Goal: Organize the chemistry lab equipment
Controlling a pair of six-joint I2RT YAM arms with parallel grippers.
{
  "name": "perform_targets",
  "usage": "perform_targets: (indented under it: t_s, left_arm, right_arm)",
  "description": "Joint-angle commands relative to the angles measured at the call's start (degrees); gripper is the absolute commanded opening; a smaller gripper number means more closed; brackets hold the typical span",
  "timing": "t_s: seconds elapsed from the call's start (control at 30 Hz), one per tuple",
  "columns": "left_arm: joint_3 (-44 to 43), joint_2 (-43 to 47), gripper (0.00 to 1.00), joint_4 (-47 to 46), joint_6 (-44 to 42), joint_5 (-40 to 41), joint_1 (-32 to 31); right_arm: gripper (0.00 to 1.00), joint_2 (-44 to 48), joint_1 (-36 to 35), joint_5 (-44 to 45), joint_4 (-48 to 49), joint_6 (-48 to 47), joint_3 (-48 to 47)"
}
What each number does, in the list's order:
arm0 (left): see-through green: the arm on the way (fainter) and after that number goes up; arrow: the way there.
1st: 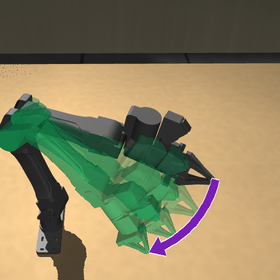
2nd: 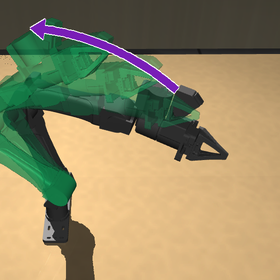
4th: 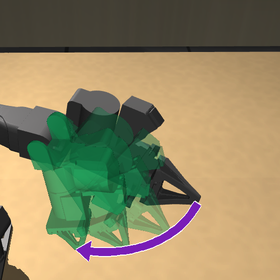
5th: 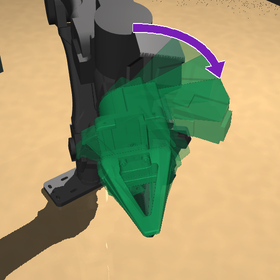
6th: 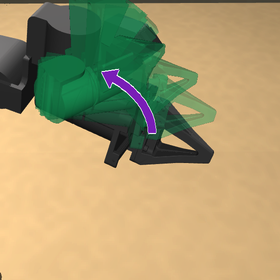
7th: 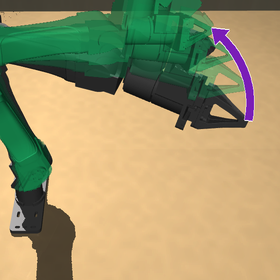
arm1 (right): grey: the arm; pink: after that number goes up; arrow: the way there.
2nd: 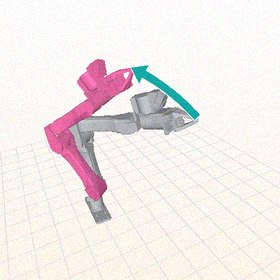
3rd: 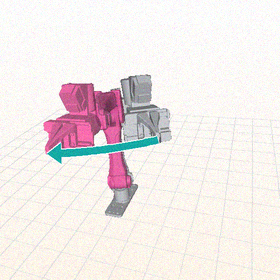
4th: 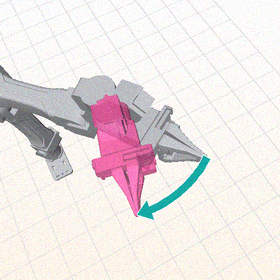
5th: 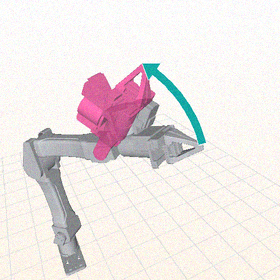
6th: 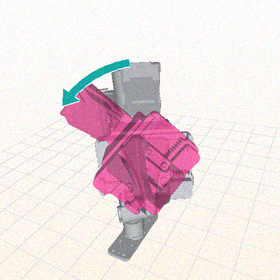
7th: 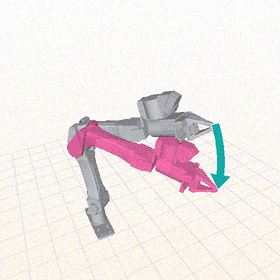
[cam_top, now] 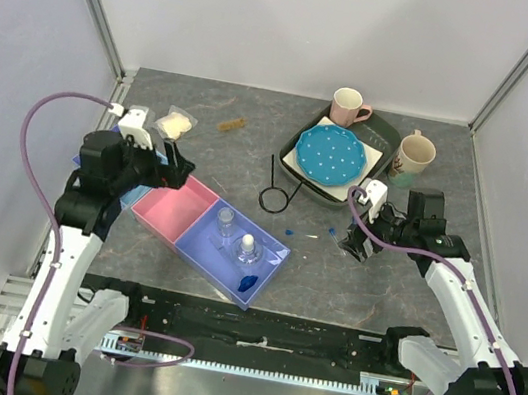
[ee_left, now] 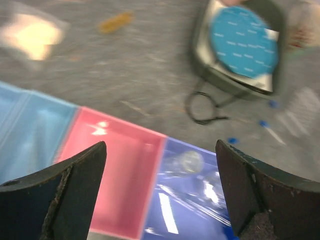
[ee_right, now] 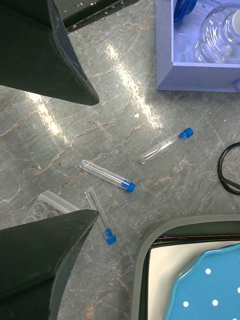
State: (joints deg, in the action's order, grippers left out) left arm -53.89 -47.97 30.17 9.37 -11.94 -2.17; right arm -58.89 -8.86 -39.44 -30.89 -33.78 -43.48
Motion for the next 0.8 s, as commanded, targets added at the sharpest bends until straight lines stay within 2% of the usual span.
perform_targets:
  t_s: [0.0,0.1,0.2,0.23,0.33,0.43,0.57,0.77]
  left_arm:
    - [6.6,0.1,0.96,-13.0,12.1,-27.1,0.0]
    - [9.8,-0.1,0.94,-18.7,16.6,-30.0,-1.7]
    - [10.6,-1.5,0.94,-19.8,15.9,-25.6,-8.5]
    - [10.9,-1.9,0.94,-20.3,15.0,-20.7,-13.5]
    - [12.0,-3.7,0.93,-23.7,13.8,-10.7,-22.7]
    - [13.2,-6.5,0.91,-27.9,13.5,-1.9,-28.1]
    - [11.4,-13.2,0.81,-28.9,13.4,5.7,-31.4]
    - [3.6,-25.8,0.75,-25.3,13.8,16.9,-36.2]
  right_arm:
    - [0.94,0.9,0.8,-2.7,-0.2,-2.3,0.8]
    - [0.94,0.6,1.2,-2.7,-0.3,-2.6,0.7]
    - [0.94,0.5,1.7,-2.8,-0.4,-3.0,0.7]
    - [0.95,0.4,1.7,-2.8,-0.4,-3.1,0.7]
    - [0.95,0.0,1.9,-2.8,-0.6,-3.3,0.7]
    - [0.95,-0.2,2.4,-2.7,-0.7,-3.5,0.8]
    - [0.95,-0.6,2.5,-2.7,-0.6,-3.8,0.9]
    - [0.95,-1.2,2.4,-2.5,-0.8,-4.1,0.8]
